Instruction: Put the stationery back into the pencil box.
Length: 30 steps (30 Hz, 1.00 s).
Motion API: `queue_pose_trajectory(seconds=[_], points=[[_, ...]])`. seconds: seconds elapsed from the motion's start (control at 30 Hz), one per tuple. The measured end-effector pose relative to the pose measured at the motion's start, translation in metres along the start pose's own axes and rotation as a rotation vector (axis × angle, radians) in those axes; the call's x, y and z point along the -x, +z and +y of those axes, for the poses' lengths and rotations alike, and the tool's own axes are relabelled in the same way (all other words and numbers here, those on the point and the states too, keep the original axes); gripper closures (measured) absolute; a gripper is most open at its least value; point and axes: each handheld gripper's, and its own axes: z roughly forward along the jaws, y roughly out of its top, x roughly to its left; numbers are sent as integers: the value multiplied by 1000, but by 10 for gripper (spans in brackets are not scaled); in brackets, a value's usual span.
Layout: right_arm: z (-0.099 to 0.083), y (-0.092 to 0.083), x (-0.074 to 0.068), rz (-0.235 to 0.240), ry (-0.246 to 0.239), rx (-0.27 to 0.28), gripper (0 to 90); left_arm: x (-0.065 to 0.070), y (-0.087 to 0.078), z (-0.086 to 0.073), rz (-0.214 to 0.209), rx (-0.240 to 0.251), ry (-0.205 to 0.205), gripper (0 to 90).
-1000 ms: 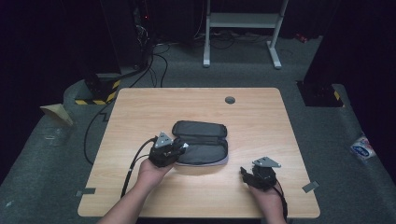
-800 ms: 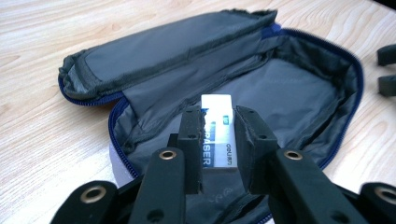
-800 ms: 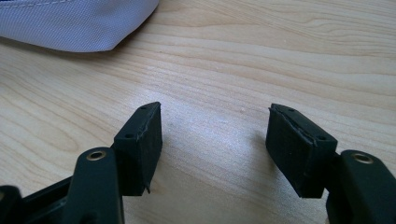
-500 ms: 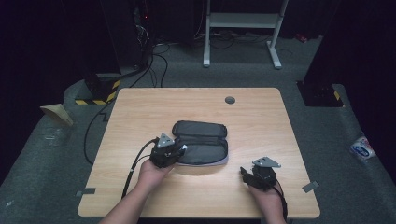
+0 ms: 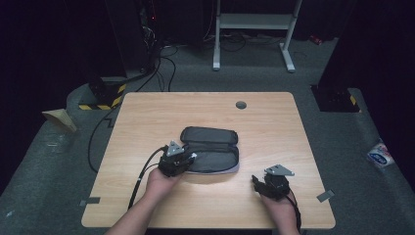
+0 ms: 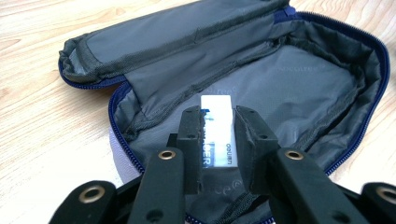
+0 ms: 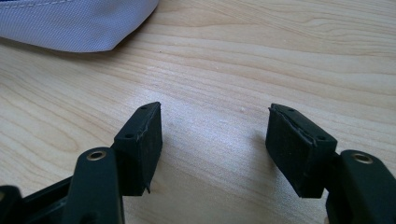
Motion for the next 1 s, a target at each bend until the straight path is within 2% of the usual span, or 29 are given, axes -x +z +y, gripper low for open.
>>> queue_pose_trajectory(seconds=[0.03,0.27,0.4,0.53,0.63,0.9,1.0], points=[[0,0,0,0,0,0,362,0,-1,0,-5,5,-9,668],[0,0,0,0,3,-1,362,-2,-7,7,-14,37,-24,572],[-1,-1,0,0,-2,0,361,-4,-15,12,-4,63,-27,509],[-1,0,0,-1,-2,1,361,-6,-18,14,0,68,-19,493],[-1,0,0,-1,-2,1,362,-7,-21,15,1,79,2,495],[-1,-1,0,1,-1,1,361,-18,-32,13,24,85,-3,448],[-1,-1,0,1,-1,0,361,-24,-39,10,44,94,1,398]])
